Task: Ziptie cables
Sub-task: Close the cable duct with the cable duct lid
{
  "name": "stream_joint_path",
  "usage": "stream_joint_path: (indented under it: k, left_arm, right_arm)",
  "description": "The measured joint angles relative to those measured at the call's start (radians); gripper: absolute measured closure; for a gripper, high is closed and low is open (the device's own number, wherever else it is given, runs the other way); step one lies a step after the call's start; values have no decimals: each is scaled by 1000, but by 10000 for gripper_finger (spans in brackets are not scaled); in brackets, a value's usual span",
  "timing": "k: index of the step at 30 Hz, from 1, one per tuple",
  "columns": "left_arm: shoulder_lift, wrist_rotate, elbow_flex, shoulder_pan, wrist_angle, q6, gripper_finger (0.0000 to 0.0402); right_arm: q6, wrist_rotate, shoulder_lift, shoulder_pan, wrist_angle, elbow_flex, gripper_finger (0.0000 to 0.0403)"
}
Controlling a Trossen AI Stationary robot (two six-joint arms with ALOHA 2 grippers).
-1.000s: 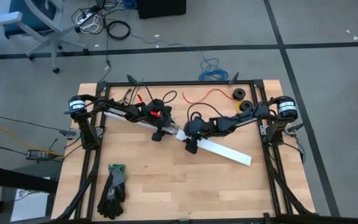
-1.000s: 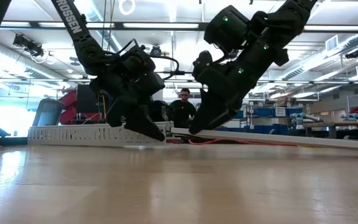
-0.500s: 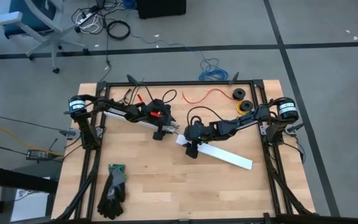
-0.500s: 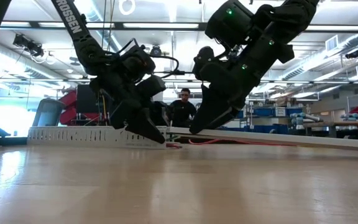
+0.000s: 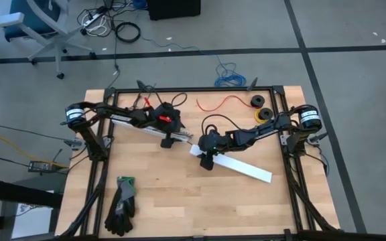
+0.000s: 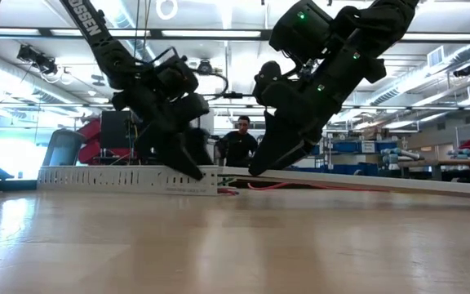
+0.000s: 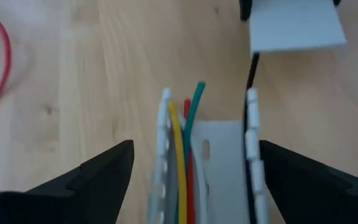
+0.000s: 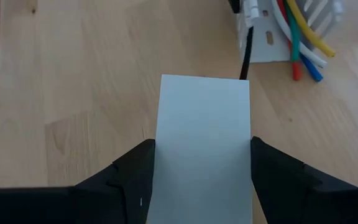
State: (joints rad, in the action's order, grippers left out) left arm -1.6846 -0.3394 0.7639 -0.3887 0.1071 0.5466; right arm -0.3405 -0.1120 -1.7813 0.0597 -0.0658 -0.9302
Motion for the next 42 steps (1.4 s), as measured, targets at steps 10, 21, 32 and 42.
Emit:
stream_joint_path:
  k: [10, 21, 32, 42]
  left_arm:
    - [-15, -50, -69, -42, 82, 23, 62]
    - [-19, -110, -129, -43, 232, 19, 128]
    - [-59, -156, -125, -42, 259, 2, 148]
    - [-62, -176, -127, -11, 267, -4, 148]
  right_arm:
    - [1, 0, 0, 0, -6, 0, 178]
    - [9, 0, 0, -14, -44, 1, 178]
    - [105, -24, 29, -37, -151, 1, 177]
    - [150, -12, 19, -115, -144, 1, 177]
